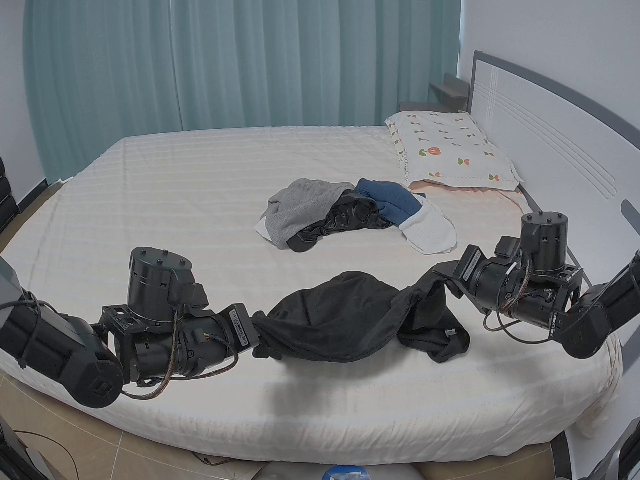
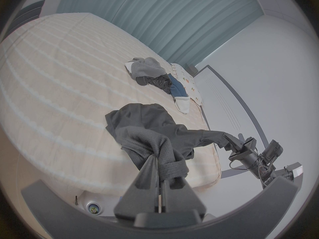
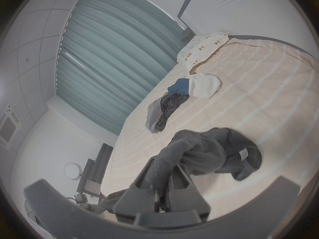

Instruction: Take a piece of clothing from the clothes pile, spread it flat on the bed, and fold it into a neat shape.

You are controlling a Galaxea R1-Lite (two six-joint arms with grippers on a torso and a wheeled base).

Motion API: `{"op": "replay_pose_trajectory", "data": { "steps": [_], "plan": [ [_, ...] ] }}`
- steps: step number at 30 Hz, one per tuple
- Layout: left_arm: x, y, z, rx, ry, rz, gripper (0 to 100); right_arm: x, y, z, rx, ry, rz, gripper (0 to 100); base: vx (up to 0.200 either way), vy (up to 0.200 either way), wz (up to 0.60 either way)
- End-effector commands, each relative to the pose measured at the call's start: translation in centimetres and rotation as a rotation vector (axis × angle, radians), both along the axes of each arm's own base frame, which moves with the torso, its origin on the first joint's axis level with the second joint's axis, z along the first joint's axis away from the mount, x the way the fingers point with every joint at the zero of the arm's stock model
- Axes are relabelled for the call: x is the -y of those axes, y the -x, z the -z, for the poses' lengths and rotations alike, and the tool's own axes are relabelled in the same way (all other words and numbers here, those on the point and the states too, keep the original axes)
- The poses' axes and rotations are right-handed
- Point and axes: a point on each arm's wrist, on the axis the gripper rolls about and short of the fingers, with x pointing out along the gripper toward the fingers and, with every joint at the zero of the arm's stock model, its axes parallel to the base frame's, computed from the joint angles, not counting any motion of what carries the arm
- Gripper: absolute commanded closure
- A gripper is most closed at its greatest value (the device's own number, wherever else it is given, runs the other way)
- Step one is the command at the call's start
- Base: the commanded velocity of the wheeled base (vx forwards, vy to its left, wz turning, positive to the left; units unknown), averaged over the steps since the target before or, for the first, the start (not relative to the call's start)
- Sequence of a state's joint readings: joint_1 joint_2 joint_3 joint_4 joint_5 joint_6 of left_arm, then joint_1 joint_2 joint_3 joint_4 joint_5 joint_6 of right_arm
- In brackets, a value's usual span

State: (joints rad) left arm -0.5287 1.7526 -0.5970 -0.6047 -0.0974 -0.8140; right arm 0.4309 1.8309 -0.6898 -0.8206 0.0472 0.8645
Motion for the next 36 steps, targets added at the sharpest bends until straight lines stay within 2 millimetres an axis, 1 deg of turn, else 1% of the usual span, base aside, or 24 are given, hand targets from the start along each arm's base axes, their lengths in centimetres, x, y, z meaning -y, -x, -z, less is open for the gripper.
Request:
{"op": "replay_pose_trajectory", "data": {
  "steps": [1, 9, 20, 26, 31, 33, 34, 36],
  "plan": [
    [0.1, -0.2, 0.1, -0.002, -0.002, -0.002, 100, -0.1, 0.2, -0.1, 0.003, 0.000, -0.005, 100, 0.000, 0.000, 0.00],
    [0.2, -0.8, -0.8, -0.004, 0.070, -0.052, 100, -0.2, 0.1, -0.2, 0.012, -0.003, -0.003, 100, 0.000, 0.000, 0.00],
    [-0.8, -1.3, -1.8, 0.029, 0.091, -0.092, 100, -0.2, -0.5, -0.8, 0.071, 0.001, 0.080, 100, 0.000, 0.200, 0.00],
    [-1.5, -1.3, -2.5, 0.055, 0.103, -0.113, 100, -0.4, -1.0, -1.5, 0.098, -0.009, 0.091, 100, 0.000, 0.200, 0.00],
    [-2.8, -1.3, -4.3, 0.113, 0.131, -0.151, 100, -0.7, -1.4, -2.3, 0.125, -0.017, 0.088, 100, 0.000, 0.200, 0.00],
    [-3.0, -1.2, -4.6, 0.121, 0.136, -0.155, 100, -0.8, -1.5, -2.4, 0.130, -0.018, 0.086, 100, 0.000, 0.200, 0.00],
    [-3.6, -1.3, -4.9, 0.133, 0.140, -0.171, 100, -0.9, -1.7, -2.9, 0.148, -0.022, 0.086, 100, 0.000, 0.200, 0.00],
    [-3.9, -1.3, -5.1, 0.142, 0.142, -0.182, 100, -1.0, -1.8, -3.2, 0.156, -0.023, 0.084, 100, 0.000, 0.200, 0.00]
  ]
}}
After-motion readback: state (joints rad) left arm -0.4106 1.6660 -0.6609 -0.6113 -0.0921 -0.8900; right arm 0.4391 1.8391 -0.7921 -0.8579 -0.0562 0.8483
